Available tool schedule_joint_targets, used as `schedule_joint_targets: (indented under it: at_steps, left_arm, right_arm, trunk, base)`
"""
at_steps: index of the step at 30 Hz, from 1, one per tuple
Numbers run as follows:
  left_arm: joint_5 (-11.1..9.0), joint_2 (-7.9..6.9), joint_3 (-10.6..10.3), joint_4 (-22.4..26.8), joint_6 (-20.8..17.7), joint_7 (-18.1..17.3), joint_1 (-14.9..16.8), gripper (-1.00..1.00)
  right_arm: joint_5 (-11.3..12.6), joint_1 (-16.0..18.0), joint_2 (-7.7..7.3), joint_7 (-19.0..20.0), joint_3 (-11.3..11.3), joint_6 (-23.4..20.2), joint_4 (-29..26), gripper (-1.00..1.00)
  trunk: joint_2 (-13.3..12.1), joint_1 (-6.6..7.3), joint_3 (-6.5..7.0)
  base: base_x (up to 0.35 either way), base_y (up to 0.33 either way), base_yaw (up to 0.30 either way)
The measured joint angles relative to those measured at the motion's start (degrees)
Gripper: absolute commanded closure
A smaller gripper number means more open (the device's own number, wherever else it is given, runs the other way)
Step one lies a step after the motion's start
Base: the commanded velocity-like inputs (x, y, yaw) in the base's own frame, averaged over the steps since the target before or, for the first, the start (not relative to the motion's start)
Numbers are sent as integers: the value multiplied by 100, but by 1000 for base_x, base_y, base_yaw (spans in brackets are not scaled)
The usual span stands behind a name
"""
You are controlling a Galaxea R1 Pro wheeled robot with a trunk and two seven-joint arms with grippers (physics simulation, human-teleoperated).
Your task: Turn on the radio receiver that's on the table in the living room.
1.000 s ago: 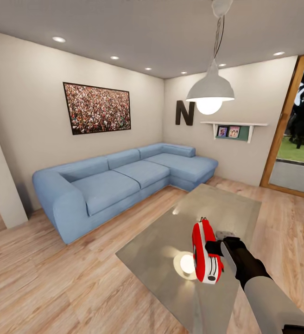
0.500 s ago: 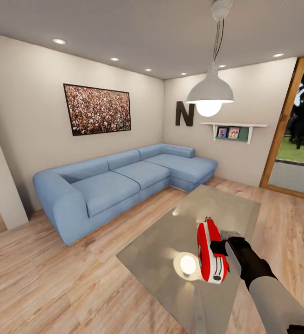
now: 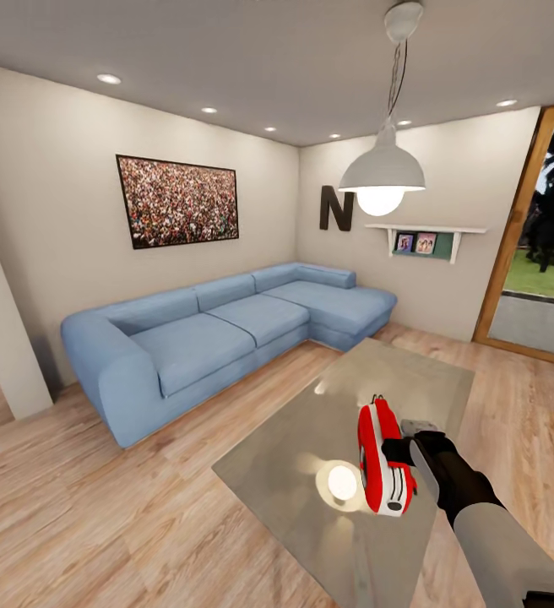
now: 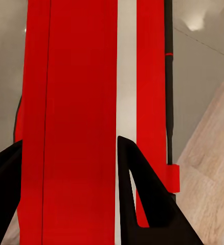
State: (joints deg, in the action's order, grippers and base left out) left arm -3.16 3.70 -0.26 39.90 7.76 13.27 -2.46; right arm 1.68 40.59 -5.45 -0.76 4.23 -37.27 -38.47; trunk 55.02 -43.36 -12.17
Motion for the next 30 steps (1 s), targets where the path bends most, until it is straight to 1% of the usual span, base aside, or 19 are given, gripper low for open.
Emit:
schedule_joint_targets:
  at_steps: [5,8,9,12,13,14,15,16,18,19,20,21,22,23,24,25,27,29,30]
  left_arm:
    - [-1,0,0,0,0,0,0,-100]
    - [-6,0,0,0,1,0,0,-100]
    - [-7,-3,2,0,3,0,0,-100]
    - [-8,-7,6,0,5,-3,0,-100]
    - [-9,-8,7,0,5,-6,0,-100]
    - [-9,-5,8,0,6,-5,0,-100]
    - [-9,-4,8,-1,6,-7,1,-100]
    - [-9,-2,8,0,6,-4,0,-100]
    - [-12,-4,9,0,6,-2,0,-100]
    - [-13,-5,10,0,6,-1,0,-100]
    - [-15,-7,13,0,6,-1,0,-100]
    - [-17,-6,14,-1,6,-1,0,-100]
    - [-20,-4,15,3,8,0,0,-100]
    - [-22,1,16,3,9,1,0,-100]
    - [-23,5,17,3,12,6,-1,-100]
    - [-23,6,17,2,14,7,1,-100]
    - [-24,4,18,4,14,8,0,-100]
    - [-25,-2,16,6,16,1,0,-100]
    - [-31,-4,13,5,22,-24,0,-100]
  right_arm:
    - [4,0,0,31,-18,5,-2,100]
    - [46,0,1,43,-235,10,-5,100]
    - [20,0,0,44,-320,25,-6,100]
    - [40,0,0,69,-431,99,-5,100]
    - [-14,0,-1,256,-479,146,1,100]
    - [69,-1,-2,521,-510,167,8,100]
    - [91,-2,-14,870,-531,176,12,100]
    - [-22,-2,-64,1311,-543,182,16,100]
    - [-403,-1,-222,2222,-550,244,20,100]
    - [-489,-1,-259,2460,-547,284,18,100]
    - [-661,-1,-321,2898,-544,399,19,100]
    - [-633,-1,-346,3126,-543,440,16,100]
    - [-769,-1,-404,3534,-541,583,18,100]
    - [-810,-1,-461,3927,-542,675,19,100]
    - [-970,1,-548,4555,-539,833,23,100]
    - [-920,-4,-570,4900,-543,799,21,100]
    - [-1054,-1,-596,5055,-537,891,25,100]
    - [-1123,-1,-633,5349,-537,892,25,100]
    - [-1229,-2,-670,5547,-540,912,27,100]
  trunk:
    - [-201,110,90]
    - [-321,176,144]
    - [-322,176,144]
    - [-323,176,144]
    - [-323,176,144]
    - [-323,176,144]
    - [-323,176,144]
    - [-322,176,144]
    - [-322,176,144]
    - [-322,176,144]
    - [-322,176,144]
    - [-322,176,144]
    - [-322,176,144]
    - [-322,177,144]
    - [-322,177,144]
    - [-322,177,144]
    - [-322,176,144]
    - [-322,177,144]
    - [-322,177,144]
  base:
    - [0,0,0]
    - [0,0,0]
    - [0,0,0]
    - [0,0,0]
    - [0,0,0]
    - [0,0,0]
    - [0,0,0]
    - [0,0,0]
    - [0,0,0]
    - [0,0,0]
    - [0,0,0]
    - [0,0,0]
    - [0,0,0]
    - [0,0,0]
    - [0,0,0]
    - [0,0,0]
    - [0,0,0]
    - [0,0,0]
    - [0,0,0]
